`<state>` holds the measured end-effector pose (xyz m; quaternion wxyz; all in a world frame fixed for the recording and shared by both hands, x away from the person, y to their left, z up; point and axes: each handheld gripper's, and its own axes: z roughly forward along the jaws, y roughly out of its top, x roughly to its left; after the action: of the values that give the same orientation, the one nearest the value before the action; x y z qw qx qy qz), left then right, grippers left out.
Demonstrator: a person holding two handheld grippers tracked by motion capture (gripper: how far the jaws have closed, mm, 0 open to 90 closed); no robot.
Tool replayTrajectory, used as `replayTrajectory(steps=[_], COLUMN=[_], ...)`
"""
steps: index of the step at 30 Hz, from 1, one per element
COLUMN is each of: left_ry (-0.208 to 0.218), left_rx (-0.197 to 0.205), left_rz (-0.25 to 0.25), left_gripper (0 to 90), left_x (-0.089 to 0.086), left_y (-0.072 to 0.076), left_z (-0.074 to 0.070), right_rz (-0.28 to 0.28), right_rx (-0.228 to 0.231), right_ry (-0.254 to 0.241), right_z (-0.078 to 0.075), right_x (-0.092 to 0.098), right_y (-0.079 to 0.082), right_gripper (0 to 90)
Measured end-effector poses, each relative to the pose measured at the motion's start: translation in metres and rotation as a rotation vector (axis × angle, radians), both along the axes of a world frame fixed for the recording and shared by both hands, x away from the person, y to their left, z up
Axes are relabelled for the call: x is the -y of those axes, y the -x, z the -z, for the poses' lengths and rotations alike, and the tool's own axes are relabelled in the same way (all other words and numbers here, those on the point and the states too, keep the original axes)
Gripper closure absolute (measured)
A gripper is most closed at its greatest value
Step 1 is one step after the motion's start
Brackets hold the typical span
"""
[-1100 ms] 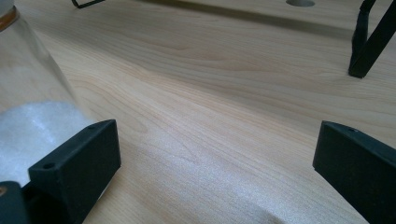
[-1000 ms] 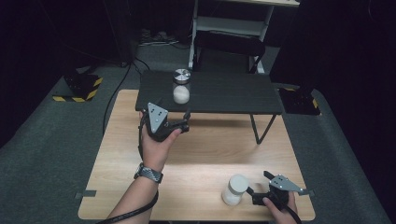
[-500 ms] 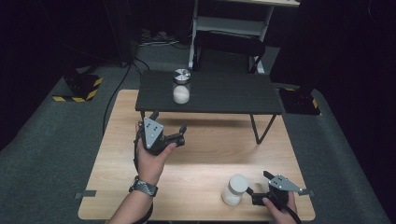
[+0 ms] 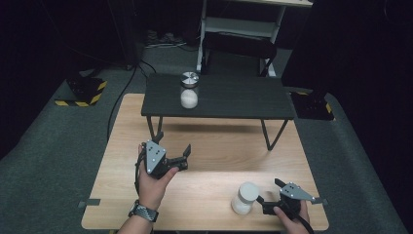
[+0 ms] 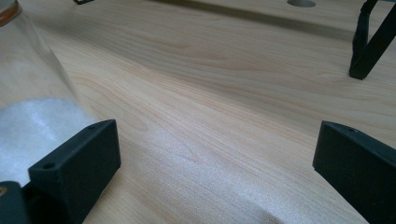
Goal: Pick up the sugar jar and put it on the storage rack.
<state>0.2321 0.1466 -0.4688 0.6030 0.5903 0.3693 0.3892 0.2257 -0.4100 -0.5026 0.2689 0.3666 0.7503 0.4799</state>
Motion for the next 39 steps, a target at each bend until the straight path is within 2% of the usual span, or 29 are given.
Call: replayTrajectory(steps=[17, 31, 37, 39], left_ry=[-0.023, -0.050, -0.083, -0.102], left_rx=[-0.077, -0.185, -0.237, -0.271], left_rz=[0.042, 0.048, 0.045, 0.041], left_gripper=[0.6, 0.6, 0.6, 0.6], left_x=[-0.011, -0.028, -0.032, -0.031], left_y=[0.023, 0.043, 0.045, 0.046], left_z=[0.037, 0.054, 0.060, 0.059], right_rz=[0.000, 0.001, 0.003, 0.004], right_rx=[0.000, 0.001, 0.001, 0.001], right_ry=[0.005, 0.008, 0.010, 0.005], right_z=[0.000, -0.001, -0.001, 0.000], right_x=[-0.001, -0.001, -0.002, -0.001], right_y=[0.000, 0.001, 0.001, 0.001], right_gripper=[0.3, 0.3, 0.3, 0.3])
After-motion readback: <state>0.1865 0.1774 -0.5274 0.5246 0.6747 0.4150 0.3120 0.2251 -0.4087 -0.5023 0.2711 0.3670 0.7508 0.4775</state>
